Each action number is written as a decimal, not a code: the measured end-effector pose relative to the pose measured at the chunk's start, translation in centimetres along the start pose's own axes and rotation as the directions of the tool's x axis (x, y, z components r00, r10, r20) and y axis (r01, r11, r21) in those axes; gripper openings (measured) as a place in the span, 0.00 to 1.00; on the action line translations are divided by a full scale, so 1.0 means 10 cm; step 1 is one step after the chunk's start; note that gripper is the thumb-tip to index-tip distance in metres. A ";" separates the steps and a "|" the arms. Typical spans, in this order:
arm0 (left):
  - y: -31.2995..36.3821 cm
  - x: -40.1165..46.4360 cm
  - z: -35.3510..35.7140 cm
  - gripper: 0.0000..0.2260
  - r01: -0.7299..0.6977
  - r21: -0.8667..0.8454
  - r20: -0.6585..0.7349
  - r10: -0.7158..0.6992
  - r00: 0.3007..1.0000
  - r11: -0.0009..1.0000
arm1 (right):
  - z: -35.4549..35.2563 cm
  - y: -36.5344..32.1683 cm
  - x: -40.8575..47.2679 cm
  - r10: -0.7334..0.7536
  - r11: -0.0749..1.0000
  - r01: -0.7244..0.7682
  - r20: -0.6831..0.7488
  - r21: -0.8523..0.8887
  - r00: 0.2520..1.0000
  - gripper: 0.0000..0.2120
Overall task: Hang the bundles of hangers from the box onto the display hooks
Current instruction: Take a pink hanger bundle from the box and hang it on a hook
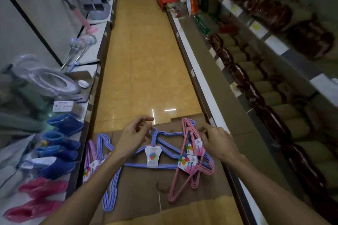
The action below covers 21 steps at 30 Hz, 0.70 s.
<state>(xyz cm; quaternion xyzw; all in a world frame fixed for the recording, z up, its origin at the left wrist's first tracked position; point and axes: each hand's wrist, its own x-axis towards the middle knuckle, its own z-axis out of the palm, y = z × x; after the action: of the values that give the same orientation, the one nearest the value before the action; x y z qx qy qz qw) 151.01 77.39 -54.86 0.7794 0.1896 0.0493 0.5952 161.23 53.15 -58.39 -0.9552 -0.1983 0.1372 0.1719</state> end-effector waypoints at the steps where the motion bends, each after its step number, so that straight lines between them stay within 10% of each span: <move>1: -0.17 0.08 0.05 0.08 -0.004 0.001 -0.004 0.004 1.000 1.000 | 0.15 0.08 0.07 0.004 1.000 -0.005 -0.021 -0.008 1.000 0.09; 21: -3.54 0.77 1.73 0.06 0.016 -0.014 0.017 -0.015 1.000 1.000 | 2.95 1.86 0.87 0.112 0.989 -0.120 -0.100 -0.084 0.989 0.08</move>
<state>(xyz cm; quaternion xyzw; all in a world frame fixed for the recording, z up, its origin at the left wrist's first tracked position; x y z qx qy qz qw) 154.95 72.15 -94.45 0.7740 0.1903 0.0397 0.6027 165.35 48.89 -93.88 -0.9773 -0.1399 0.0923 0.1298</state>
